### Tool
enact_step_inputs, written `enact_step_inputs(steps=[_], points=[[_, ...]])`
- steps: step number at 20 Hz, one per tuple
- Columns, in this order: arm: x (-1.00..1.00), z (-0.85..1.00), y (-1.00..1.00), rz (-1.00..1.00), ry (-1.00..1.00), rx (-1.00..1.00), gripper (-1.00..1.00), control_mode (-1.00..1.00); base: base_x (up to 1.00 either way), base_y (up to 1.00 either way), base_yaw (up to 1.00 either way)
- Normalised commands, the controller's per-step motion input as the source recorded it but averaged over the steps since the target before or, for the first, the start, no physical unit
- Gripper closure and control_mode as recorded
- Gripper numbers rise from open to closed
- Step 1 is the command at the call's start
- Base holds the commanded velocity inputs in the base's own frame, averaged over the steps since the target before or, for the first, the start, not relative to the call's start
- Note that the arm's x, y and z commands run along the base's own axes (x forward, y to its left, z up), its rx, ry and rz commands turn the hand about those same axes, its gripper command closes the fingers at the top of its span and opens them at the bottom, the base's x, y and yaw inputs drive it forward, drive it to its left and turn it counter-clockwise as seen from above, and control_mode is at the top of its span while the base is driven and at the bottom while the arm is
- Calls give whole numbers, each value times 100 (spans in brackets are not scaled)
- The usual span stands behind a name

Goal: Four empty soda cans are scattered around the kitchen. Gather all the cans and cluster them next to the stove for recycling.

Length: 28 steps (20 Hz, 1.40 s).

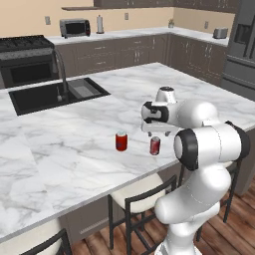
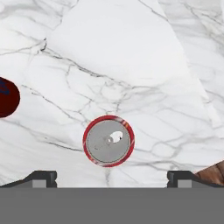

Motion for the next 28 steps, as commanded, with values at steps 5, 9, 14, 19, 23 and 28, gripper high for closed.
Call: enact_step_inputs(steps=[5,9,14,19,23,28], points=[[18,-34,0,0,0,0,-100,-100,0,0,0],[15,-23,0,0,0,0,-100,-100,0,0,0],[9,-17,0,0,0,0,-100,-100,0,0,0],[10,-15,0,0,0,0,-100,-100,0,0,0],[0,-19,0,0,0,0,-100,-100,0,0,0],[0,-20,0,0,0,0,100,-100,0,0,0]])
